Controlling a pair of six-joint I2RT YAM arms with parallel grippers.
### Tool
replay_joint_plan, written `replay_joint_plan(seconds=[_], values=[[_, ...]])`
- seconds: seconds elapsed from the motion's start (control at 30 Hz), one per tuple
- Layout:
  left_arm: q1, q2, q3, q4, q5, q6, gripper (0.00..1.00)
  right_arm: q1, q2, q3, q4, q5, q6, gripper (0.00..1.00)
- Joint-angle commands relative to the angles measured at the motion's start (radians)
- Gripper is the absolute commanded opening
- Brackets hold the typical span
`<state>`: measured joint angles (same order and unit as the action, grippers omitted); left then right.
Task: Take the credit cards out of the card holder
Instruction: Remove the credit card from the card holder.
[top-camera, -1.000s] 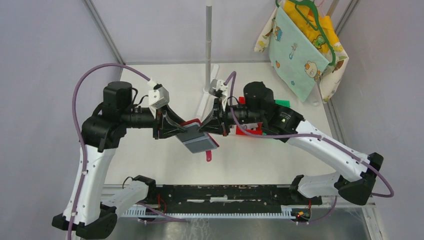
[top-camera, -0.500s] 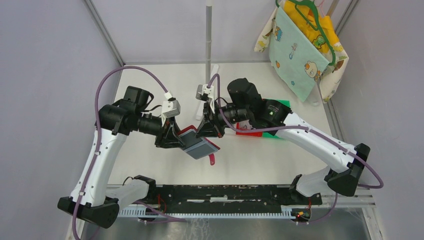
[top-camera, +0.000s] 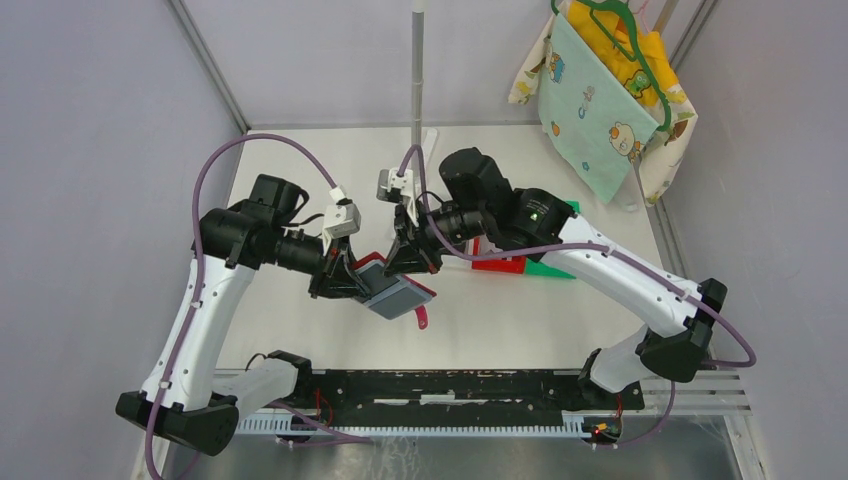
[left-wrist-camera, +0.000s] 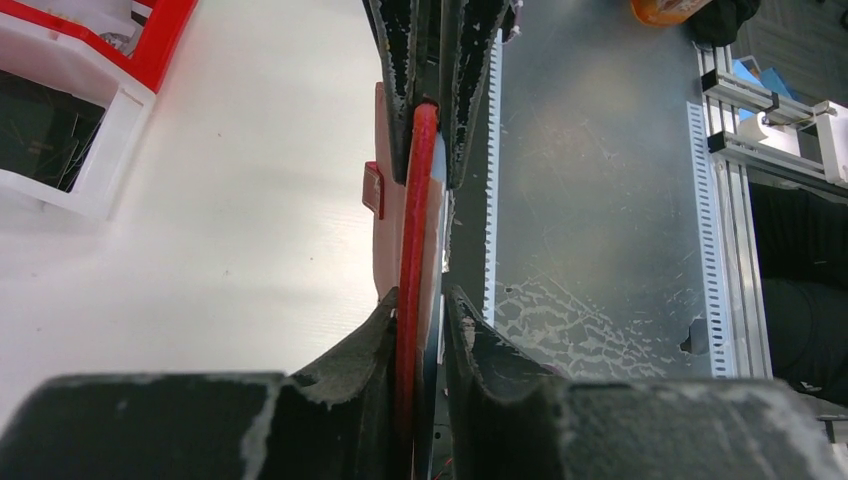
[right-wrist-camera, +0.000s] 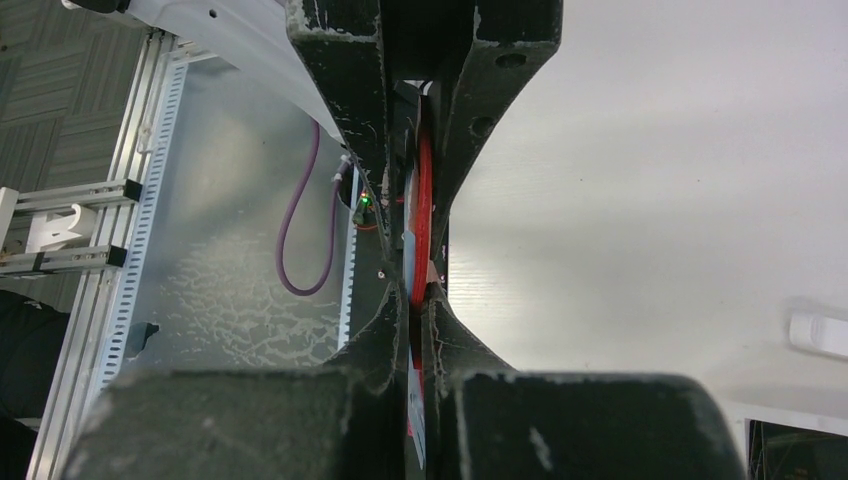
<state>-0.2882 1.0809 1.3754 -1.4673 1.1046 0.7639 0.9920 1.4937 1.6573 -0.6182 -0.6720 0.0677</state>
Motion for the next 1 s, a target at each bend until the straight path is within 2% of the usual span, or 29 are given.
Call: replay_joint_plan(seconds=[0.0,0.13,0.33,0.5,0.6,0.7,0.77,0.83,0.9,0.97], values=[[-0.002,-0.002,0.035,0.002,0.068,0.045,0.27,0.016,0.009,0.058,0.024,0.010,-0.035,0.00],[-0.002,-0.003,0.033,0.012,0.071,0.041,0.27,0.026,0.015,0.075,-0.003,0.015,-0.055,0.00],[-0.003,-0.004,0.044,0.025,0.080,0.028,0.39,0.037,0.027,0.089,-0.042,0.042,-0.088,0.00],[-0.003,-0.009,0.040,0.029,0.080,0.024,0.37,0.042,0.029,0.094,-0.051,0.049,-0.095,0.00],[-0.002,-0.008,0.045,0.043,0.080,0.012,0.28,0.047,0.032,0.102,-0.064,0.052,-0.103,0.00],[-0.002,-0.030,0.028,0.143,0.073,-0.077,0.04,0.049,0.034,0.099,-0.052,0.052,-0.096,0.00],[-0.002,-0.059,0.004,0.240,0.072,-0.176,0.02,0.050,0.013,0.063,0.006,0.047,-0.071,0.14],[-0.002,-0.092,-0.019,0.336,0.080,-0.273,0.02,0.048,-0.043,-0.024,0.122,0.052,-0.010,0.39],[-0.001,-0.121,-0.031,0.427,0.087,-0.371,0.02,0.041,-0.125,-0.156,0.285,0.061,0.049,0.62],[-0.002,-0.141,-0.030,0.503,0.094,-0.462,0.02,0.033,-0.209,-0.299,0.490,0.067,0.109,0.75]])
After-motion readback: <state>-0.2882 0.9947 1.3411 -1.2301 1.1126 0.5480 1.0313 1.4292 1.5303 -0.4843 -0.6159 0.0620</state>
